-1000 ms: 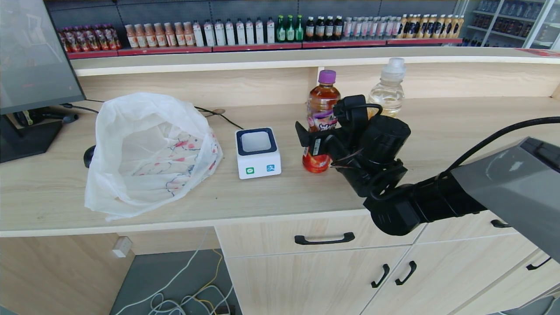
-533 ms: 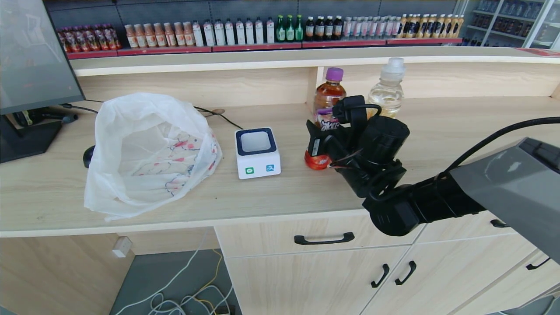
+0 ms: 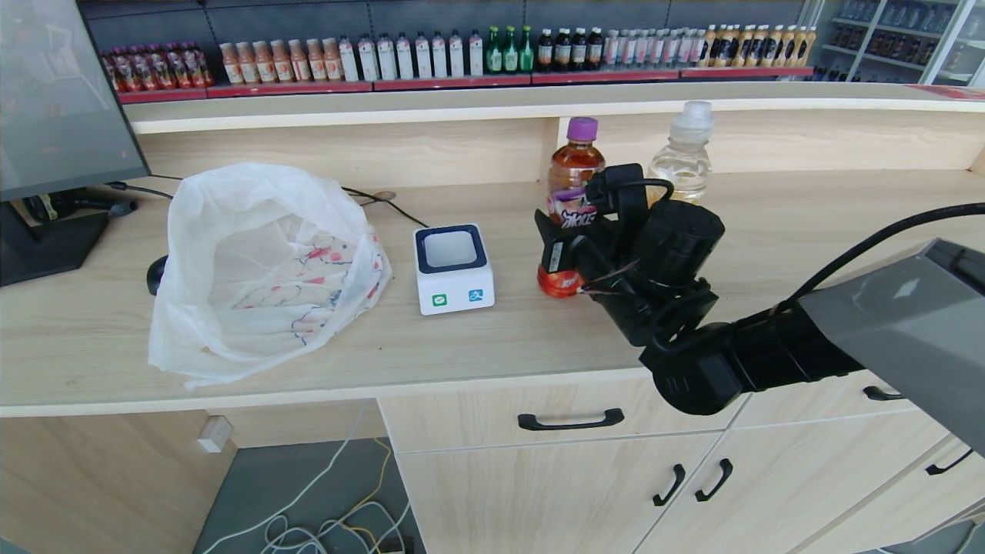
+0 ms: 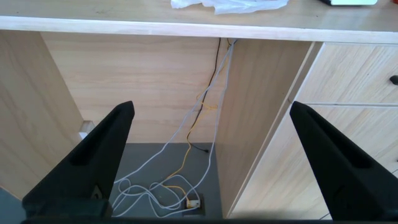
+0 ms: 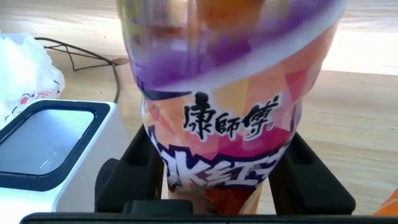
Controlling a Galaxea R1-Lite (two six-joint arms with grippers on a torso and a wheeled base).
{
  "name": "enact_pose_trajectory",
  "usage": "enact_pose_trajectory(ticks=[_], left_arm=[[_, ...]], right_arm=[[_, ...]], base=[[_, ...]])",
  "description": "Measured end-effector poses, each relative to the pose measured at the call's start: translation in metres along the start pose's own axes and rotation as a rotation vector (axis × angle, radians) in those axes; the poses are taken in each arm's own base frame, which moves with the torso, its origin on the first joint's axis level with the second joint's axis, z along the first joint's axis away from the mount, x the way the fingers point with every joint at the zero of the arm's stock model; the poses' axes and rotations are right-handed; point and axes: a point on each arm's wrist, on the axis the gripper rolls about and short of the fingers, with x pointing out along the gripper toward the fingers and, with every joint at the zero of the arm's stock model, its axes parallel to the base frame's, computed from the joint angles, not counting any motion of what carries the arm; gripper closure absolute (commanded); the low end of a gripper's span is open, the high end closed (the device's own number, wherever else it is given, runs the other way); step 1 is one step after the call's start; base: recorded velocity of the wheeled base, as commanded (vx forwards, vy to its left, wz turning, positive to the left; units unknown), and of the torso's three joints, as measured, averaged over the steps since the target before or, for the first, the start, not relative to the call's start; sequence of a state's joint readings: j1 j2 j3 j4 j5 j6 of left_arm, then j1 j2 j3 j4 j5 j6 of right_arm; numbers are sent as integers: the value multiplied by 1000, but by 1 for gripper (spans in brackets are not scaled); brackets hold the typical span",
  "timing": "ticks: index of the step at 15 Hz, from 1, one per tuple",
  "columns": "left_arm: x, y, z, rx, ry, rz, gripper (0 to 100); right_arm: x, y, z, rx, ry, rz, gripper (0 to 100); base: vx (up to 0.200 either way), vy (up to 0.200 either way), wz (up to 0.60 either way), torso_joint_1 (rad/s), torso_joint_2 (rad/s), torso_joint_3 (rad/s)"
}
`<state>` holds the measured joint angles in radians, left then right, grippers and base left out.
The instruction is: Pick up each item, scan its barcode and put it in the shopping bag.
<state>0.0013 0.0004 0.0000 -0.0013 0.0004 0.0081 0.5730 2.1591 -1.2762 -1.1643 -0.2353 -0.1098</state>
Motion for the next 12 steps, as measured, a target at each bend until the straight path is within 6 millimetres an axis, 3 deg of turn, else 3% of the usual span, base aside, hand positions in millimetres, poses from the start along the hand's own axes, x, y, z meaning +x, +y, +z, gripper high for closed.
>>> enact_pose_trajectory(ticks=[7, 9, 12], left_arm=[[0, 0, 0, 0, 0, 0, 0], [0, 0, 0, 0, 0, 0, 0], [0, 0, 0, 0, 0, 0, 0]], right_arm=[[-13, 23, 17, 1, -22, 57, 100], [-25, 28, 24, -8, -14, 82, 100], [-62, 35, 33, -22, 37, 139, 100]], base=[[0, 0, 0, 0, 0, 0], [0, 0, 0, 0, 0, 0], [0, 0, 0, 0, 0, 0]])
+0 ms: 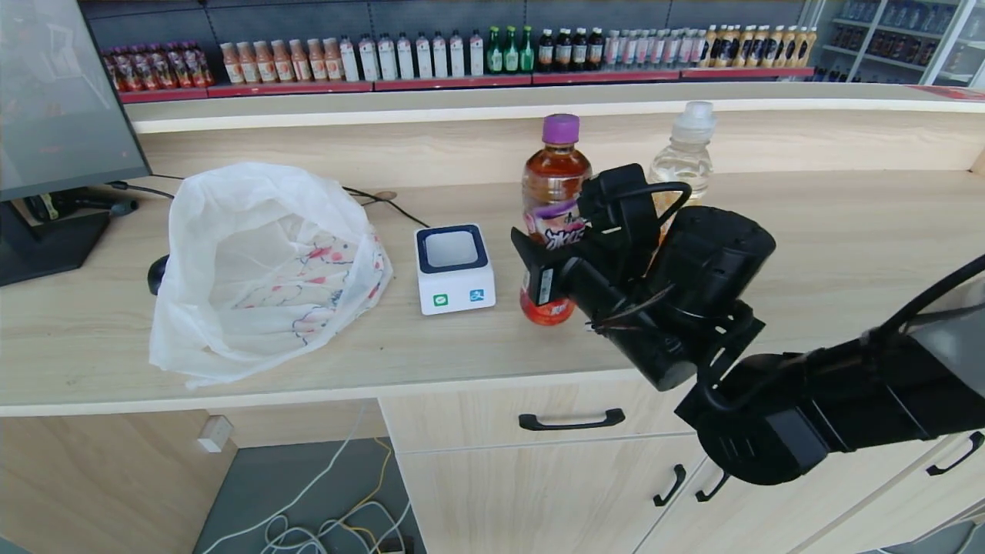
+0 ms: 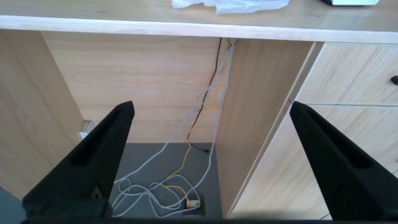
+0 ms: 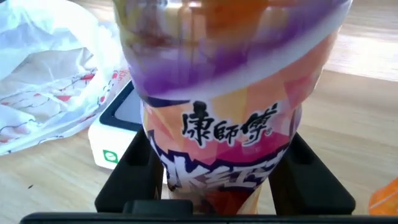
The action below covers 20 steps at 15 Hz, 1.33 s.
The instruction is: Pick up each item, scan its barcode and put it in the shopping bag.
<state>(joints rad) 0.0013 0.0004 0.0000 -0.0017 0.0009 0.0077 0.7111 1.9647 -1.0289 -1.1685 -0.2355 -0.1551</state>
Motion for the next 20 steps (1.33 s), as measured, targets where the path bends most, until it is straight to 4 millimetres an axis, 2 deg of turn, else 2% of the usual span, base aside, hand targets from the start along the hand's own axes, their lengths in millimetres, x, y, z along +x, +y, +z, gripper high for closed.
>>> enact_pose_trajectory(ticks=[5, 7, 11, 14, 16, 20], left_arm=[[0, 0, 0, 0, 0, -1, 0], [0, 0, 0, 0, 0, 0, 0], [0, 0, 0, 0, 0, 0, 0], [0, 0, 0, 0, 0, -1, 0], [0, 0, 0, 0, 0, 0, 0], [0, 0, 0, 0, 0, 0, 0]], right_arm=[[-73, 16, 21, -29, 44, 111, 100], [-92, 26, 29, -29, 36, 155, 100], [-115, 38, 36, -17, 39, 187, 100], [-128, 34, 37, -10, 44, 198, 100], [-140, 27, 30, 28, 79, 202, 100], [-160, 1, 22, 139, 95, 266, 100]], base=[[0, 0, 0, 0, 0, 0], [0, 0, 0, 0, 0, 0], [0, 0, 0, 0, 0, 0], [0, 0, 0, 0, 0, 0], [0, 0, 0, 0, 0, 0], [0, 0, 0, 0, 0, 0]])
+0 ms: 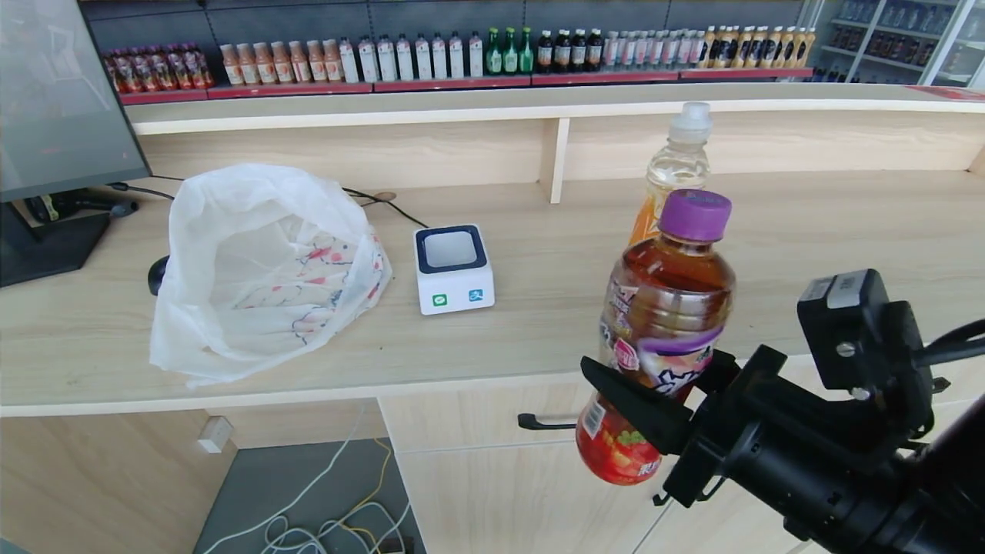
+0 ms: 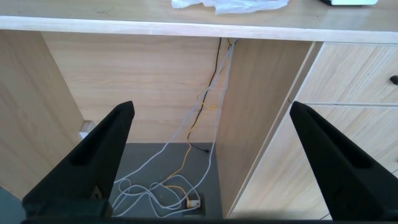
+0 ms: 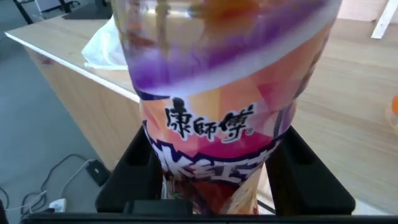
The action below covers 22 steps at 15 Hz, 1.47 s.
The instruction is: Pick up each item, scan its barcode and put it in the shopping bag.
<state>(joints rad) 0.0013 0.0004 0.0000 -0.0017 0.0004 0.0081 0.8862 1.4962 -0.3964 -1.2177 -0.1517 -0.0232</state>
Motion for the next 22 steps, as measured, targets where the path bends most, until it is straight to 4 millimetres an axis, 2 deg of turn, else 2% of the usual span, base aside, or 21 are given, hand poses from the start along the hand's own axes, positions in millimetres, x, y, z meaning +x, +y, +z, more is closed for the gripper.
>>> enact_pose_trajectory(ticks=[3, 7, 13, 18, 22], left_arm=[[0, 0, 0, 0, 0, 1, 0], [0, 0, 0, 0, 0, 0, 0], [0, 0, 0, 0, 0, 1, 0], [0, 0, 0, 0, 0, 0, 0], [0, 0, 0, 0, 0, 0, 0]], right_arm=[[-10, -4, 5, 100, -20, 85, 100], [-10, 0, 15, 188, -43, 311, 100], [15, 1, 34, 268, -79, 512, 100], [37, -12, 40, 296, -73, 605, 100], [51, -13, 47, 369, -58, 688, 100]], base=[[0, 0, 0, 0, 0, 0], [0, 0, 0, 0, 0, 0], [0, 0, 0, 0, 0, 0], [0, 0, 0, 0, 0, 0], [0, 0, 0, 0, 0, 0]])
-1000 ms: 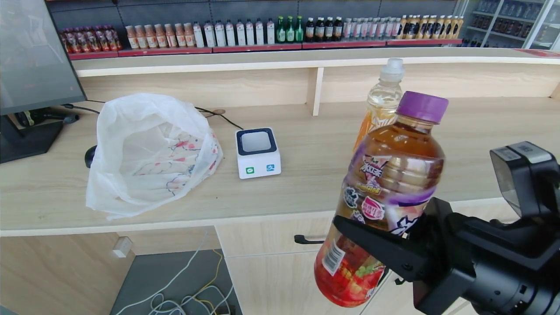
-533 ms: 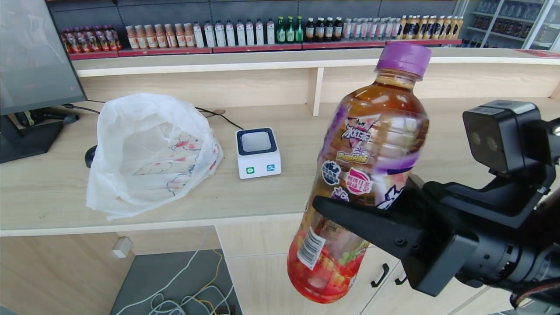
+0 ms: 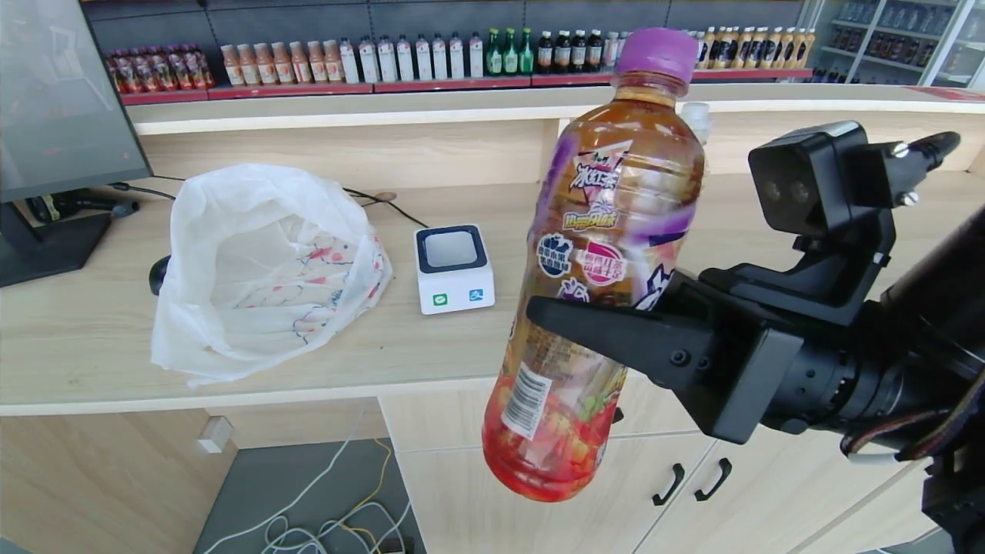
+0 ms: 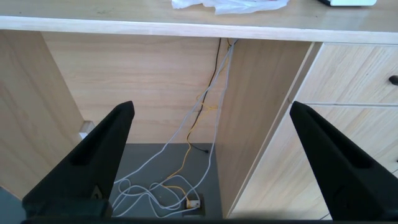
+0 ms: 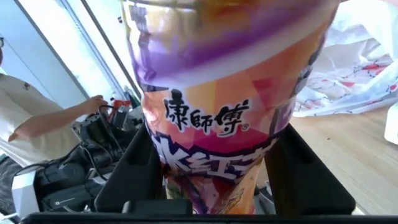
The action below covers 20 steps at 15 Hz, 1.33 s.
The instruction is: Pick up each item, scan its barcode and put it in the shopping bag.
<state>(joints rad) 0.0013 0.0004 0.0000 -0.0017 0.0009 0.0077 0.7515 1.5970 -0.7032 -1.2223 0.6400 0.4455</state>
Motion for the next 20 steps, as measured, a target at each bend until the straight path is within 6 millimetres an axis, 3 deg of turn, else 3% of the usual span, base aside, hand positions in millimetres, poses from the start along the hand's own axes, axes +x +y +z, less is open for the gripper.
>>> enact_pose_trajectory(ticks=[7, 20], left_arm=[[0, 0, 0, 0, 0, 0, 0], [0, 0, 0, 0, 0, 0, 0]], right_arm=[[3, -13, 17, 109, 33, 116, 100], [2, -20, 15, 143, 18, 123, 100]], base=[[0, 0, 0, 0, 0, 0], [0, 0, 0, 0, 0, 0]])
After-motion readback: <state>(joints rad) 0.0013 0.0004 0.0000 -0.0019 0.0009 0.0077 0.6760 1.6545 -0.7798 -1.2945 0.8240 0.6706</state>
